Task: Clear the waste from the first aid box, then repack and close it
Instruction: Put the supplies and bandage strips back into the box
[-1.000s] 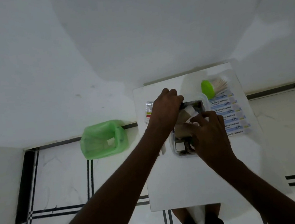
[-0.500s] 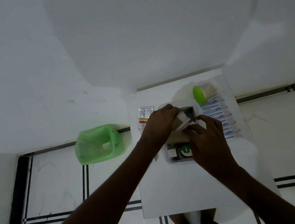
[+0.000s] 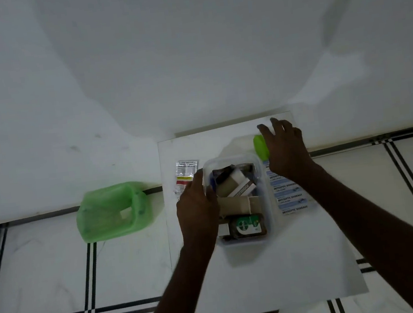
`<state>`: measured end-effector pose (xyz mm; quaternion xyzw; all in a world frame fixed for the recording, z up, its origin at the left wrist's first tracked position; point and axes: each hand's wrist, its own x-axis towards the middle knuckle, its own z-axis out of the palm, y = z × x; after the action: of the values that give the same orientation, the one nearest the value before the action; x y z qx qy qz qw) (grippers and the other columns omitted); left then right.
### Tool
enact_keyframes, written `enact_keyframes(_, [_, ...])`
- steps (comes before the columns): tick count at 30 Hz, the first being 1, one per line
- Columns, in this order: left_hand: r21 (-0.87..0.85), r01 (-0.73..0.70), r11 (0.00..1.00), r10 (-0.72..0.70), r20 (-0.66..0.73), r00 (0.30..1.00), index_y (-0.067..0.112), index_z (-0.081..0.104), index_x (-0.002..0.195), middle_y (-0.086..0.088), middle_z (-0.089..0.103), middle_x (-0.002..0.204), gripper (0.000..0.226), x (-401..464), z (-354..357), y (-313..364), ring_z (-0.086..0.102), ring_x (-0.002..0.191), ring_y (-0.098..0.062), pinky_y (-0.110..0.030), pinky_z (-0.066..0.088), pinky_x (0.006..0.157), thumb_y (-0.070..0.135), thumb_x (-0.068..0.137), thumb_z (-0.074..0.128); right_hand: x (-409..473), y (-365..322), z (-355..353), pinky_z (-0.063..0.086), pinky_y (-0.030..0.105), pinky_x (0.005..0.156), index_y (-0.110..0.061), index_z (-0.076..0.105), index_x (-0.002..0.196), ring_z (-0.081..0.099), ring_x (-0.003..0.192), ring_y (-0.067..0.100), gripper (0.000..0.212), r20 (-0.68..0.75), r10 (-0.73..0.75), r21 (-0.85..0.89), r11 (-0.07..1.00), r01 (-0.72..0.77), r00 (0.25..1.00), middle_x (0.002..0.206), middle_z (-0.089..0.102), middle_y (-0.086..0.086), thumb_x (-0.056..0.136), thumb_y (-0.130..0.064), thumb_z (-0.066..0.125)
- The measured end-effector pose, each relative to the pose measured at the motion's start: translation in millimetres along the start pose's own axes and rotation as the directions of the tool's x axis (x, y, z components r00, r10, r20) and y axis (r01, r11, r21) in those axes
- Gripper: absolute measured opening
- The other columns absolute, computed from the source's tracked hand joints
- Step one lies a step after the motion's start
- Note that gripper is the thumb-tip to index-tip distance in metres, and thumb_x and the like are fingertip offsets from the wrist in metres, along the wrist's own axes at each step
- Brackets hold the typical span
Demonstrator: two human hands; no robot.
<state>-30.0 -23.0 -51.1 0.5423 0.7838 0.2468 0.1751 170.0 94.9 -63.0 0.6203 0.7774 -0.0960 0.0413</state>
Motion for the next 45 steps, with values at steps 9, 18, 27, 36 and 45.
enact_keyframes(9, [-0.202, 0.068, 0.977, -0.068, 0.008, 0.998, 0.023, 0.063, 0.125, 0.004, 0.073, 0.085, 0.032, -2, -8, -1, 0.068, 0.073, -0.013, -0.025, 0.052, 0.070, 0.033, 0.096, 0.059, 12, 7, -14, 0.044, 0.046, 0.087, -0.008, 0.047, 0.128, 0.052, 0.109, 0.041, 0.063, -0.008, -0.015, 0.069, 0.997, 0.015, 1.000, 0.117, 0.057, 0.019, 0.069, -0.009, 0.070])
enact_keyframes(18, [-0.012, 0.116, 0.993, -0.117, -0.085, 0.990, 0.018, 0.066, 0.111, -0.004, 0.070, 0.089, 0.021, -5, -20, -59, 0.066, 0.080, -0.026, -0.039, 0.056, 0.068, 0.019, 0.091, 0.060, -35, -27, -91, 0.048, 0.050, 0.087, -0.010, 0.053, 0.129, 0.055, 0.103, 0.043, 0.073, -0.194, -0.126, 0.300, 0.937, 0.181, 0.973, 0.117, 0.063, 0.019, 0.063, -0.014, 0.083])
enact_keyframes(27, [0.184, 0.196, 0.963, -0.217, 0.102, 0.971, 0.016, 0.046, 0.133, -0.008, 0.055, 0.118, 0.063, -32, -3, -69, 0.058, 0.106, -0.029, -0.042, 0.052, 0.076, 0.038, 0.080, 0.071, -58, -70, -31, 0.038, 0.045, 0.102, -0.018, 0.048, 0.138, 0.047, 0.121, 0.031, 0.068, 0.045, -0.230, 0.275, 0.938, 0.210, 0.972, 0.132, 0.059, 0.007, 0.077, -0.024, 0.076])
enact_keyframes(36, [-0.138, 0.228, 0.964, -0.237, -0.056, 0.970, 0.018, 0.055, 0.126, -0.002, 0.067, 0.106, 0.048, -39, -29, -53, 0.065, 0.081, -0.014, -0.028, 0.051, 0.067, 0.029, 0.082, 0.073, -64, -74, -17, 0.034, 0.045, 0.111, -0.017, 0.046, 0.142, 0.047, 0.131, 0.028, 0.070, 0.002, -0.244, 0.349, 0.909, 0.228, 0.970, 0.142, 0.054, 0.008, 0.079, -0.021, 0.074])
enact_keyframes(45, [-0.490, 0.041, 0.871, 0.065, 0.197, 0.978, 0.018, 0.061, 0.128, 0.005, 0.069, 0.108, 0.047, -44, -42, 49, 0.066, 0.086, -0.004, -0.013, 0.057, 0.070, 0.020, 0.084, 0.076, -94, -66, -57, 0.061, 0.043, 0.076, -0.015, 0.065, 0.119, 0.072, 0.086, 0.021, 0.030, 0.140, 0.048, 0.856, 0.496, -0.146, 0.989, 0.104, 0.074, 0.009, 0.094, -0.031, 0.058])
